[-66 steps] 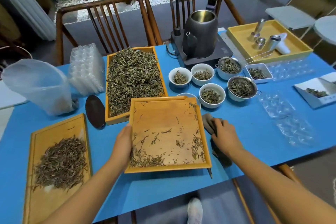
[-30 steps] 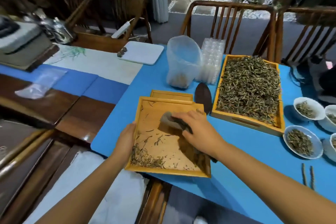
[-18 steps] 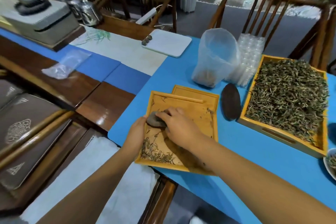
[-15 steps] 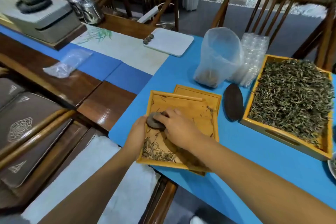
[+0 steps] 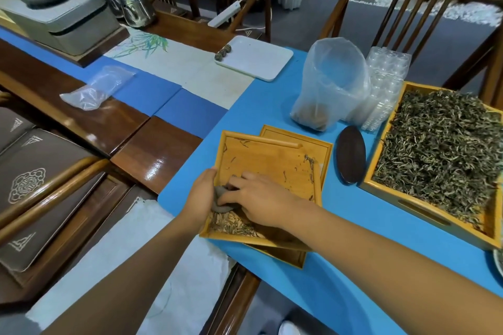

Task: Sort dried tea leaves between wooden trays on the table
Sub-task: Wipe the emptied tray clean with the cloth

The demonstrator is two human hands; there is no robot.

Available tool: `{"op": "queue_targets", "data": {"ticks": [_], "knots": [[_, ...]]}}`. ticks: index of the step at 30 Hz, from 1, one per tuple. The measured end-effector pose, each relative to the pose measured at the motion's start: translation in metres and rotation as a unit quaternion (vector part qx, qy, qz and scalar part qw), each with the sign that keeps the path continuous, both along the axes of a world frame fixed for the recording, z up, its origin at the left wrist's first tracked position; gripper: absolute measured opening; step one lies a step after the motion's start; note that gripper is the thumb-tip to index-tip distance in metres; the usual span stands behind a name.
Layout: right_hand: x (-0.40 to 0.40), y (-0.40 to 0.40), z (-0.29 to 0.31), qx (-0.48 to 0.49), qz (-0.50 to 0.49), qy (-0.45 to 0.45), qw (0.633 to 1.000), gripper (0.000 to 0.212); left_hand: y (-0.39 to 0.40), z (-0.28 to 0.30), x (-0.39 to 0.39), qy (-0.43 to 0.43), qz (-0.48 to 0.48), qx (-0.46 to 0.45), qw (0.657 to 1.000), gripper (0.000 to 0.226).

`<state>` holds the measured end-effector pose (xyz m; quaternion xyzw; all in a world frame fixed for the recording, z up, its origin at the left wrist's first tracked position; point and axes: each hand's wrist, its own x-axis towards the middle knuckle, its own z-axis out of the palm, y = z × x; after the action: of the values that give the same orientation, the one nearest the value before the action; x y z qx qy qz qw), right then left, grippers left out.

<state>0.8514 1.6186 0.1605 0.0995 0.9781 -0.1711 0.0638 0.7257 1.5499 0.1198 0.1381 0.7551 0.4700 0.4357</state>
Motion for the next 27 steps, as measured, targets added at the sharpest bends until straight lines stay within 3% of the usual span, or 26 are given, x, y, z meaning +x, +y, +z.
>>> {"op": "queue_targets", "data": {"ticks": [6, 14, 27], "knots": [[0.008, 0.007, -0.001, -0.004, 0.047, -0.01, 0.999, 0.049, 0.0, 0.001, -0.001, 0.001, -0.01, 0.019, 1.0, 0.045], [0.021, 0.023, 0.006, -0.037, 0.013, -0.006, 0.999, 0.054, 0.001, 0.002, -0.003, -0.036, 0.008, 0.007, 0.999, 0.047], [0.001, -0.014, 0.008, -0.019, 0.094, 0.006, 0.995, 0.036, -0.001, -0.007, -0.004, -0.014, 0.054, -0.007, 0.998, 0.042]]}}
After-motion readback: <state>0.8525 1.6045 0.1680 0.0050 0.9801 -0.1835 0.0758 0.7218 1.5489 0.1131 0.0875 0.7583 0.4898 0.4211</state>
